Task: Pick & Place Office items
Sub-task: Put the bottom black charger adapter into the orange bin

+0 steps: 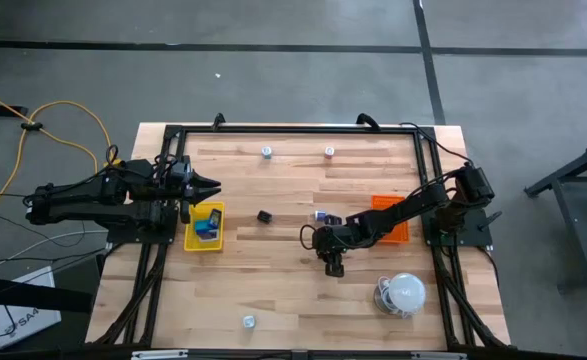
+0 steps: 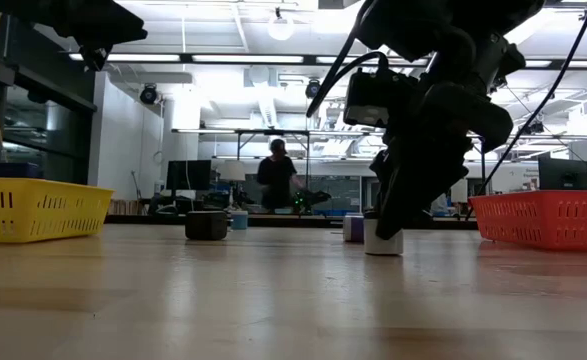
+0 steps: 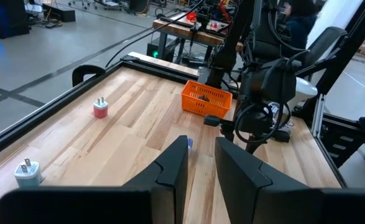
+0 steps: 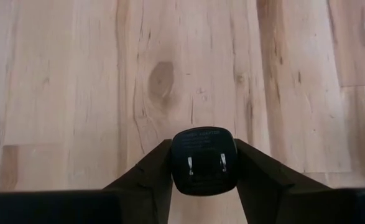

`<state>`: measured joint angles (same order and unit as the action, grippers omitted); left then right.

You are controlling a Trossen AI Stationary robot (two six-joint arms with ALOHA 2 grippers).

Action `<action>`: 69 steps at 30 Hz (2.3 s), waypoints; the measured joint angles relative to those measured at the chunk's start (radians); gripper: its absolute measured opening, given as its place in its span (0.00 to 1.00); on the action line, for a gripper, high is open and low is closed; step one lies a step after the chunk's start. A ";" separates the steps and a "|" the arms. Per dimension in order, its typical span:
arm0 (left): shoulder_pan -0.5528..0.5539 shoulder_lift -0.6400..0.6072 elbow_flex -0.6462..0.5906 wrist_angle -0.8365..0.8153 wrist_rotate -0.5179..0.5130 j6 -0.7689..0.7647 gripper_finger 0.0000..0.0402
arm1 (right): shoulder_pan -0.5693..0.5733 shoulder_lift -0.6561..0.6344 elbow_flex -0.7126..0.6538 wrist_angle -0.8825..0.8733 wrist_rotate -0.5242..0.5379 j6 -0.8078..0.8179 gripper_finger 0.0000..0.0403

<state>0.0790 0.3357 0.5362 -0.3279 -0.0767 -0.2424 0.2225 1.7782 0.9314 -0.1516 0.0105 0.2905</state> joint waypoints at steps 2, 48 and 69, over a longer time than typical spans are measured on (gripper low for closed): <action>0.000 0.000 0.000 0.000 0.000 0.000 0.19 | 0.000 -0.003 0.000 -0.002 0.015 0.000 0.34; 0.000 0.000 0.000 0.001 0.000 0.000 0.19 | 0.089 -0.746 -0.254 -0.602 0.323 0.548 0.33; 0.000 0.000 0.000 0.001 0.000 0.000 0.19 | 0.288 -0.762 -0.346 -0.715 0.427 0.932 0.33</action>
<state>0.0788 0.3357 0.5364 -0.3271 -0.0769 -0.2424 0.5102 1.0157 0.5857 -0.8670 0.4378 1.2221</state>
